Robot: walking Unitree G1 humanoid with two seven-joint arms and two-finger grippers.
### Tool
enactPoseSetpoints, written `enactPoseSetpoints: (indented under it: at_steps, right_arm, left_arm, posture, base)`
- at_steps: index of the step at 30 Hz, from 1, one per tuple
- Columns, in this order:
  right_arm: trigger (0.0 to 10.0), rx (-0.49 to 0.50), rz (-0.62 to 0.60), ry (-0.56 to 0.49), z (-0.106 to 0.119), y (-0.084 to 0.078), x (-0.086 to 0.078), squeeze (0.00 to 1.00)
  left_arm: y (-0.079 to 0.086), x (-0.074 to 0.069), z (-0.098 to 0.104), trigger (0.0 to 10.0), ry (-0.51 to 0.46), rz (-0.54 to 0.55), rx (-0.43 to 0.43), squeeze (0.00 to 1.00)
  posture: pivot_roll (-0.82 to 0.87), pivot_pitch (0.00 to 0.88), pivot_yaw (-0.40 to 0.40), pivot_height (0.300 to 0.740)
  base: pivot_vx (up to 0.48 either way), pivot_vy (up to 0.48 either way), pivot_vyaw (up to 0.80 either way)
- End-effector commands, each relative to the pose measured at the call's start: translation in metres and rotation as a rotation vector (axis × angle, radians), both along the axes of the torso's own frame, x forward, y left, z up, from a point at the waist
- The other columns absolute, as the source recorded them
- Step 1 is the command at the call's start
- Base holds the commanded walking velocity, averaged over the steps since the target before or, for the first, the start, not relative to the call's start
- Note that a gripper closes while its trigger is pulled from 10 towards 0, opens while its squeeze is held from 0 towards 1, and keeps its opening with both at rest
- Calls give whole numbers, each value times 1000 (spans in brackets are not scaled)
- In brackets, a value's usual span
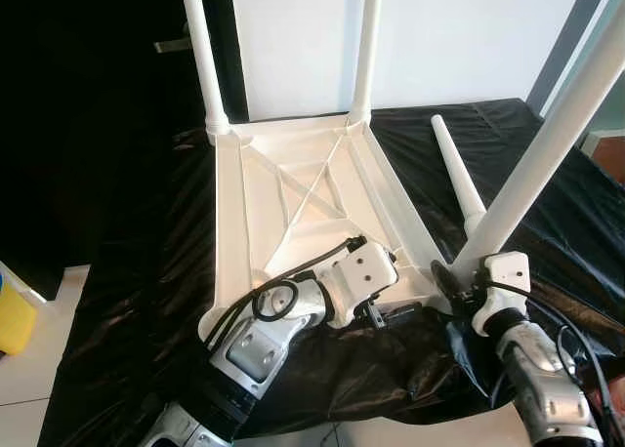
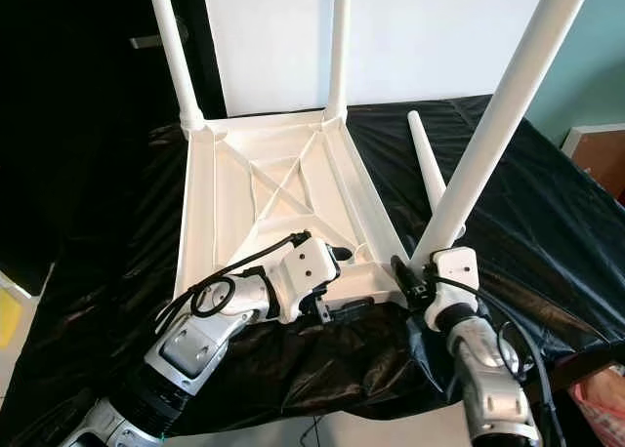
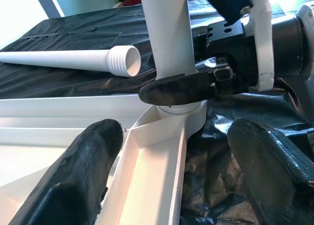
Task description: Building children table
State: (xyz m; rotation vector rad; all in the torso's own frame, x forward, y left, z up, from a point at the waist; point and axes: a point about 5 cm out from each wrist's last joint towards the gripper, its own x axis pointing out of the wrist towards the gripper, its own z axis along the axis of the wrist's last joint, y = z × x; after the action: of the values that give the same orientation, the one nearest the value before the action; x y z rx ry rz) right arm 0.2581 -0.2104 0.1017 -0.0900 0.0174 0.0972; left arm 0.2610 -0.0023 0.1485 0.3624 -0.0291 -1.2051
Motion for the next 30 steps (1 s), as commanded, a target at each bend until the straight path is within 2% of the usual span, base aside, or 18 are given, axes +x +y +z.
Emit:
enactPoseSetpoints:
  at_steps: [1, 2, 3, 5, 6, 8, 9, 10, 11, 12, 14, 23, 24, 26, 27, 30]
  right_arm:
    - [10000, 52, -139, 69, -12, 2, -4, 0]
    - [10000, 51, -193, 83, -14, 2, -5, 0]
    - [10000, 51, -193, 83, -14, 2, -5, 0]
    - [10000, 34, -355, 85, -17, 3, -8, 0]
    - [10000, 34, -355, 85, -17, 3, -8, 0]
    - [10000, 41, -495, 91, -18, 4, -12, 0]
    - [10000, 41, -495, 91, -18, 4, -12, 0]
    - [10000, 52, -544, 100, -19, 5, -13, 0]
    - [10000, 91, -552, 110, -20, 13, -11, 0]
    - [10000, 91, -552, 110, -20, 13, -11, 0]
    - [10000, 141, -543, 98, -15, 23, -8, 0]
    - [10000, 140, -490, 55, -5, 33, -6, 0]
    - [10000, 144, -476, 39, -3, 34, -5, 71]
    - [10000, 147, -466, 28, -1, 34, -5, 71]
    - [10000, 147, -450, 14, 1, 35, -5, 1000]
    - [10000, 122, -415, -39, 7, 33, -7, 1000]
  left_arm:
    - [0, -2, -3, 10000, 6, -7, 11, 0]
    - [1, -2, -3, 10000, 6, -8, 12, 0]
    - [1, -2, -3, 10000, 6, -8, 12, 0]
    - [1, -2, -4, 10000, 10, -12, 16, 0]
    - [1, -2, -4, 10000, 10, -12, 16, 0]
    - [1, -3, -5, 10000, 9, -17, 19, 0]
    - [1, -3, -5, 10000, 9, -17, 19, 0]
    - [1, -3, -5, 10000, 8, -18, 21, 0]
    - [1, -3, -4, 10000, 7, -18, 19, 0]
    - [1, -3, -4, 10000, 7, -18, 19, 0]
    - [-1, -3, -4, 10000, 11, -22, 15, 0]
    - [0, -1, -3, 10000, 4, -17, 17, 0]
    - [0, -1, -3, 10000, 2, -15, 16, 0]
    - [1, -1, -3, 10000, 1, -15, 16, 0]
    - [2, 0, -3, 10000, 0, -10, 15, 0]
    - [7, 4, -2, 10000, -7, 12, 19, 0]
  posture:
    - [-92, 1, 19, 740]
    - [-92, 1, 19, 740]
    - [-92, 1, 19, 740]
    - [-93, 3, 23, 740]
    - [-93, 3, 23, 740]
    - [-94, 3, 25, 740]
    - [-94, 3, 25, 740]
    - [-94, 3, 25, 740]
    - [-93, 4, 27, 740]
    - [-93, 4, 27, 740]
    - [-98, 4, 28, 740]
    - [-94, 3, 22, 740]
    - [-93, 3, 20, 740]
    - [-93, 3, 20, 740]
    - [-91, 4, 17, 740]
    - [-87, 5, 14, 740]
  base:
    - [0, 0, 0]
    - [0, 0, 0]
    - [0, 0, 0]
    - [0, 0, 0]
    - [0, 0, 0]
    - [0, 0, 0]
    - [0, 0, 0]
    - [0, 0, 0]
    - [0, 0, 0]
    - [0, 0, 0]
    - [0, 0, 0]
    - [0, 0, 0]
    - [0, 0, 0]
    - [0, 0, 0]
    - [0, 0, 0]
    - [0, 0, 0]
